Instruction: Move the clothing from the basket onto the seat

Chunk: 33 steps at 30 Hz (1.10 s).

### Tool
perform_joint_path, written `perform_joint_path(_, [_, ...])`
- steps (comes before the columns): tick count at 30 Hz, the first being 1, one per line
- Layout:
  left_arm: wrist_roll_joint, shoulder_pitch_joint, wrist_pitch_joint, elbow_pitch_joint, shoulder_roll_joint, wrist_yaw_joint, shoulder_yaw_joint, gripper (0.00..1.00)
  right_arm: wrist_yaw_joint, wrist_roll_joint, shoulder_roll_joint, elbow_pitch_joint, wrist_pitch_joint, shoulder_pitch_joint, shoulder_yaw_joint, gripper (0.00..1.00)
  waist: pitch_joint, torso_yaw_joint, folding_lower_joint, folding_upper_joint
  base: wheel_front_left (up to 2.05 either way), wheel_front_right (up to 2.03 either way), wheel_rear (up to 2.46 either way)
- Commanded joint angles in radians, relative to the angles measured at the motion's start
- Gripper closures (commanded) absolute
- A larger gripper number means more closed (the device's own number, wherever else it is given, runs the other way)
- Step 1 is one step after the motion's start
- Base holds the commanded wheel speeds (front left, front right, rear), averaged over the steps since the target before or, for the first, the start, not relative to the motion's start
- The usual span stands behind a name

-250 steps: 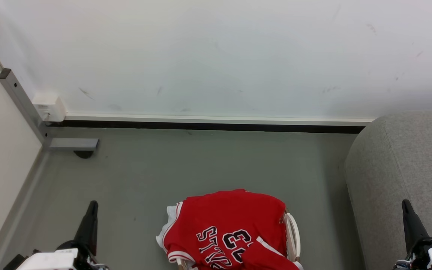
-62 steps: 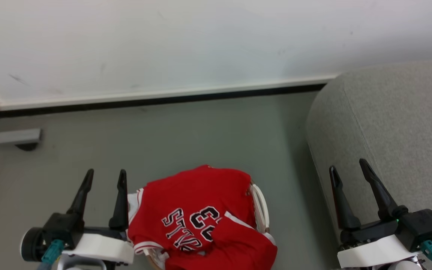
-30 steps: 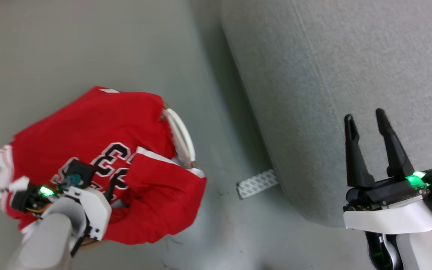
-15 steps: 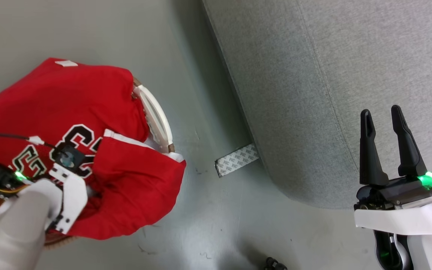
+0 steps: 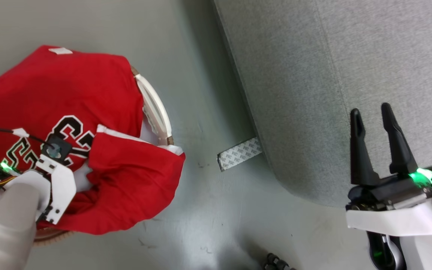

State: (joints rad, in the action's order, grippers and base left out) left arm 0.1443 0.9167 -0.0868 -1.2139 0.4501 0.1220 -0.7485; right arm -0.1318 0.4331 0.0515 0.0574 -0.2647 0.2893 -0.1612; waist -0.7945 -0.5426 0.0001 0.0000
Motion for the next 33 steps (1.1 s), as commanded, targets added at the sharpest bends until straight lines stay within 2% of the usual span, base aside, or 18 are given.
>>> perform_joint_path(1, [0.013,0.007,0.02,-0.006,-0.007,-0.008,0.004,1.0,0.002,-0.001,-0.001,-0.008,0.0,0.021,-0.009,0.0,0.013,-0.003,-0.0001,0.0,0.0,0.0,0.0])
perform_joint_path(6, [0.04,-0.028,0.083,-0.023,-0.056,-0.013,0.013,1.0,0.002,-0.026,0.0,-0.034,0.0,0.038,-0.013,0.0,0.094,0.016,-0.0001,0.0,0.0,0.0,0.0])
perform_joint_path(14, [0.095,-0.086,0.183,-0.034,-0.204,-0.005,0.017,1.0,0.002,-0.123,0.0,-0.085,0.0,0.006,0.04,0.0,0.319,0.146,-0.0001,0.0,0.0,0.0,0.0])
perform_joint_path(21, [0.147,-0.144,0.291,-0.031,-0.285,0.004,0.029,1.0,0.002,-0.184,0.0,-0.125,0.0,-0.034,0.059,0.0,0.497,0.245,-0.0001,0.0,0.0,0.0,0.0])
perform_joint_path(28, [0.223,-0.192,0.349,0.054,-0.326,0.008,0.061,1.0,0.002,-0.214,0.0,-0.168,0.0,-0.091,0.064,0.0,0.64,0.339,-0.0001,0.0,0.0,0.0,0.0])
perform_joint_path(33, [0.263,-0.215,0.352,0.205,-0.333,0.007,0.085,1.0,0.002,-0.225,0.004,-0.189,0.0,-0.134,0.063,0.0,0.714,0.409,-0.0001,0.0,0.0,0.0,0.0])
